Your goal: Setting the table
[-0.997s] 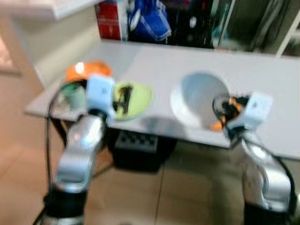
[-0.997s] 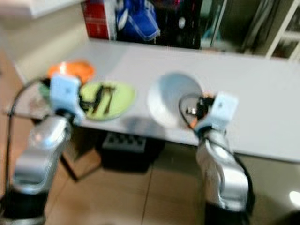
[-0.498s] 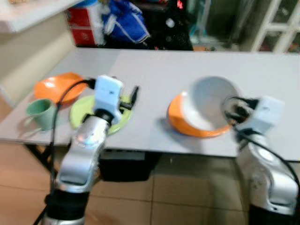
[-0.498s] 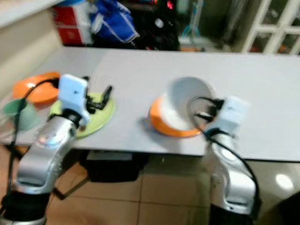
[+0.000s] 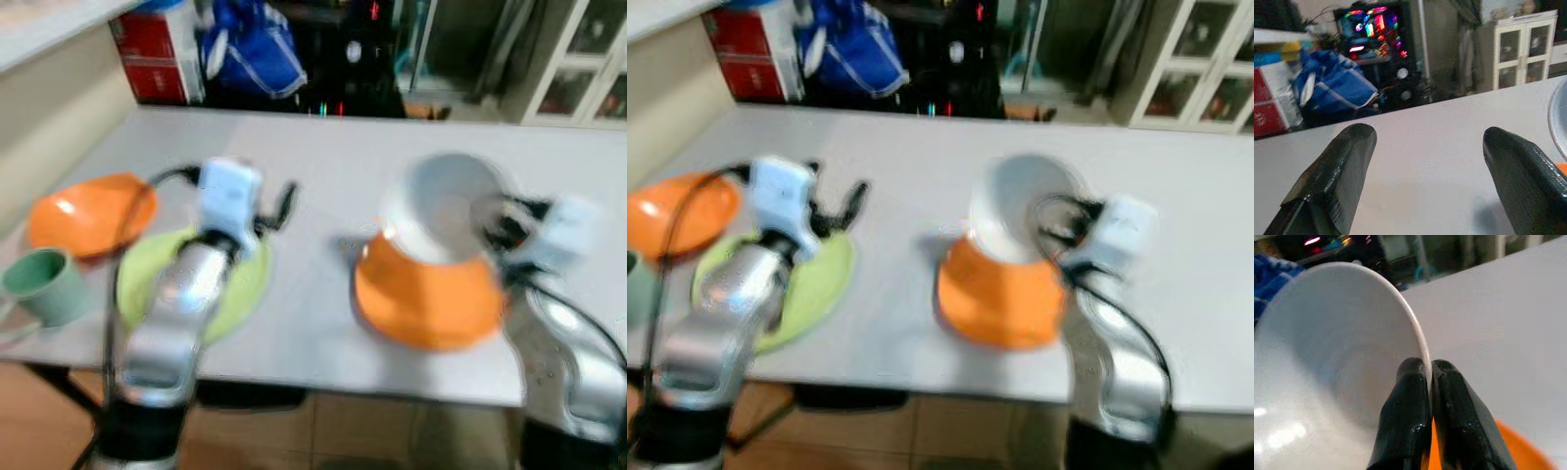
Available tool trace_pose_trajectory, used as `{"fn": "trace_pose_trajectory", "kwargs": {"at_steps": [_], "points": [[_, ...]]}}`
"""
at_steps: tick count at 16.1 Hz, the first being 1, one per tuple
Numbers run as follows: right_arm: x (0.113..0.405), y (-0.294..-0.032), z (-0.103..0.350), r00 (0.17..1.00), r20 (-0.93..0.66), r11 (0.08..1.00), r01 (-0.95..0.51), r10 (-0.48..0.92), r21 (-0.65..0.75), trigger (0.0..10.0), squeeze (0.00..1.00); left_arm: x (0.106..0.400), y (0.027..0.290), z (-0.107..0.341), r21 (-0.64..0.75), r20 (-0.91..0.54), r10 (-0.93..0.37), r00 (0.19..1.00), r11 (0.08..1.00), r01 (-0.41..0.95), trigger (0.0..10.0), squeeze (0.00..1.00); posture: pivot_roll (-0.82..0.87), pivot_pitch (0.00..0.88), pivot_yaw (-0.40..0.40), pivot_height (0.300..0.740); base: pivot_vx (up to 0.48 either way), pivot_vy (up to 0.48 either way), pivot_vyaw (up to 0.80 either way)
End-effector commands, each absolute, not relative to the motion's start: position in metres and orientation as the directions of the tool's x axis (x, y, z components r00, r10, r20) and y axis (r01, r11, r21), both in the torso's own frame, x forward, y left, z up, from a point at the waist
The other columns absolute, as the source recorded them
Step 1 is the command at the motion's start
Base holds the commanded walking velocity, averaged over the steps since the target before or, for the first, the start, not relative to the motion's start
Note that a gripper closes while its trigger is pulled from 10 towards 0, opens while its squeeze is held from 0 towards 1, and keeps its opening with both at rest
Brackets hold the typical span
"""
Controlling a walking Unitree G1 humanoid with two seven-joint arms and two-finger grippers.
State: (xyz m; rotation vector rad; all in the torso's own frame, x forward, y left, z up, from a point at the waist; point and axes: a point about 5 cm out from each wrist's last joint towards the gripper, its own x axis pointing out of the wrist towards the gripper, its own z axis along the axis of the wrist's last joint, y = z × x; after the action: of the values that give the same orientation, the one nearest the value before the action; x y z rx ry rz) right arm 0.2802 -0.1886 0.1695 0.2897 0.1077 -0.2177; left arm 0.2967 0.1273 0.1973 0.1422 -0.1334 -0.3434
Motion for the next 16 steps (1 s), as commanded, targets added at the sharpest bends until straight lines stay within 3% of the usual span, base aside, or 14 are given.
{"fn": "trace_pose_trajectory", "kwargs": {"at_steps": [1, 3, 6, 11, 16], "points": [[0.279, -0.203, 0.174, 0.959, -0.129, 0.918, 0.278, -0.251, 0.282, 10.0, 0.0, 0.291, 0.115, 0.201, 0.148, 0.12, -0.44, 0.89, 0.895, 0.422, 10.0, 0.0, -0.03, 0.003, 0.016, 0.74, 0.0, 0.0, 0.0], [0.283, -0.215, 0.174, 0.95, -0.162, 0.898, 0.306, -0.267, 0.317, 10.0, 0.0, 0.277, 0.106, 0.202, 0.162, 0.099, -0.618, 0.78, 0.784, 0.6, 10.0, 0.0, -0.03, 0.008, 0.014, 0.74, 0.0, 0.0, 0.0], [0.29, -0.228, 0.174, 0.945, -0.216, 0.872, 0.314, -0.246, 0.377, 10.0, 0.0, 0.267, 0.104, 0.204, 0.156, 0.073, -0.716, 0.694, 0.696, 0.701, 10.0, 0.0, -0.03, 0.011, 0.012, 0.74, 0.0, 0.0, 0.0], [0.303, -0.24, 0.156, 0.913, -0.407, 0.779, 0.282, -0.038, 0.561, 10.0, 0.0, 0.244, 0.1, 0.193, 0.038, -0.051, -0.867, 0.496, 0.495, 0.868, 10.0, 0.0, -0.04, 0.026, 0.009, 0.74, 0.0, 0.0, 0.0], [0.312, -0.236, 0.133, 0.871, -0.486, 0.711, 0.296, 0.073, 0.638, 10.0, 0.0, 0.236, 0.103, 0.186, 0.021, -0.108, -0.863, 0.493, 0.494, 0.869, 10.0, 0.0, -0.03, 0.045, -0.001, 0.74, 0.0, 0.0, 0.0]]}}
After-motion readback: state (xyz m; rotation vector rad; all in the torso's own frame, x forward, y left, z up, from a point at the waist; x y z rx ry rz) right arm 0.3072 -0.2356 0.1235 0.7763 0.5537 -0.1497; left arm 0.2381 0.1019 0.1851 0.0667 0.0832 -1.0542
